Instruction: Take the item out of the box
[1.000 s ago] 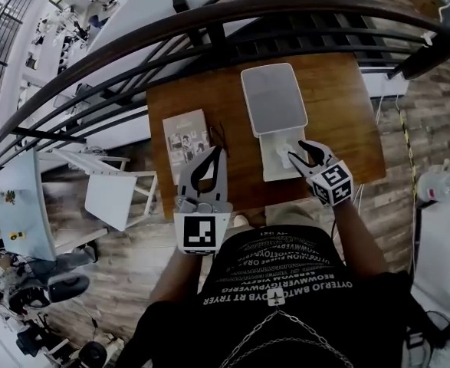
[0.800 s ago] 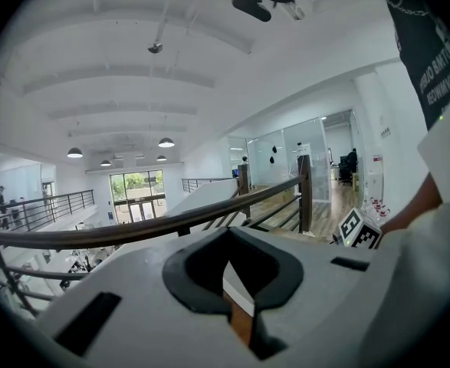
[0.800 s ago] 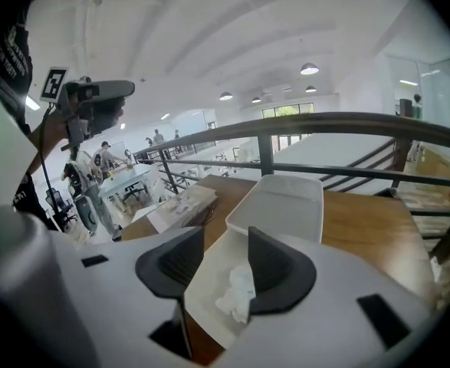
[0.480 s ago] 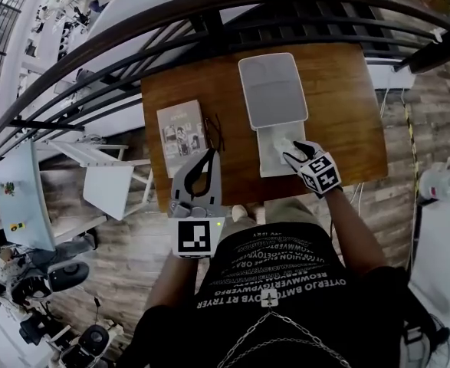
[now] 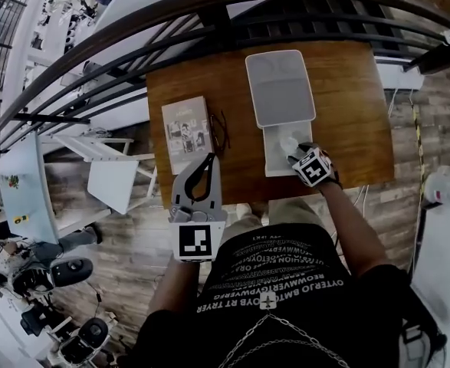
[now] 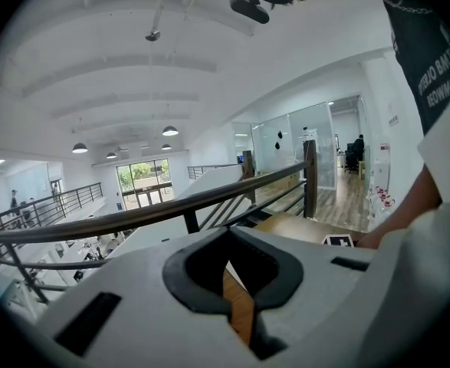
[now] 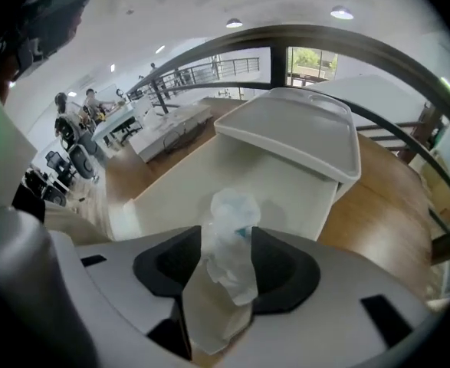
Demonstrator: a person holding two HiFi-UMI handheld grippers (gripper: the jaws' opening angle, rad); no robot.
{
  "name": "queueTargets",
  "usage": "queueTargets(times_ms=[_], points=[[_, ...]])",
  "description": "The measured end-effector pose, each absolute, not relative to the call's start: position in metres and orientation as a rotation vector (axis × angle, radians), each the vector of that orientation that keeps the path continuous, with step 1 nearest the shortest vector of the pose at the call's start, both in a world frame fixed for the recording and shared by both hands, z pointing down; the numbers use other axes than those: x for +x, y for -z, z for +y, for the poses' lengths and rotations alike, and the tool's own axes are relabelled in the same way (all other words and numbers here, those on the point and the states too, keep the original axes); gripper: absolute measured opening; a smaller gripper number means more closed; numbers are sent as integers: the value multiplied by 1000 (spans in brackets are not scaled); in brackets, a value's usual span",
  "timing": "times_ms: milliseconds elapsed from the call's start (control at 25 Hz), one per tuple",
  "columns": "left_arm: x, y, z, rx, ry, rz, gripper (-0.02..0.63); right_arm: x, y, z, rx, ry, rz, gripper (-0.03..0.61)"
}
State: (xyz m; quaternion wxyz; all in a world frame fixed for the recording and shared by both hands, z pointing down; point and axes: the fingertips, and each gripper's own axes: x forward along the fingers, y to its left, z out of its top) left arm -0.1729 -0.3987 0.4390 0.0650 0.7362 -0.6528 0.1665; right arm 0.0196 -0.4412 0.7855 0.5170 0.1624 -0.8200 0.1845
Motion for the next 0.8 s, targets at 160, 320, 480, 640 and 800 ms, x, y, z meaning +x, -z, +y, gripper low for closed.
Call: queueTargets(times_ms=[160,320,480,640,800], points=[[-178,-436,-394,2220,-506,-1985,5,23,-794,-446,396,-337,-1899,109],[-183,-431,-384,2225,-495,-1995,6,25,-791,-444,417,-360,-1897,63],[-186,-425,-374,2242,-485,-2002,6,24,-777,-436,460,-395,-1945,51],[-190,-418,-361,2255,-474,-1998,6,19,-749,-430,530,-423,-2036,49],[-194,-415,-348,2266,-460,-1992,6,17,-720,-428,604,-441,-2098,49]])
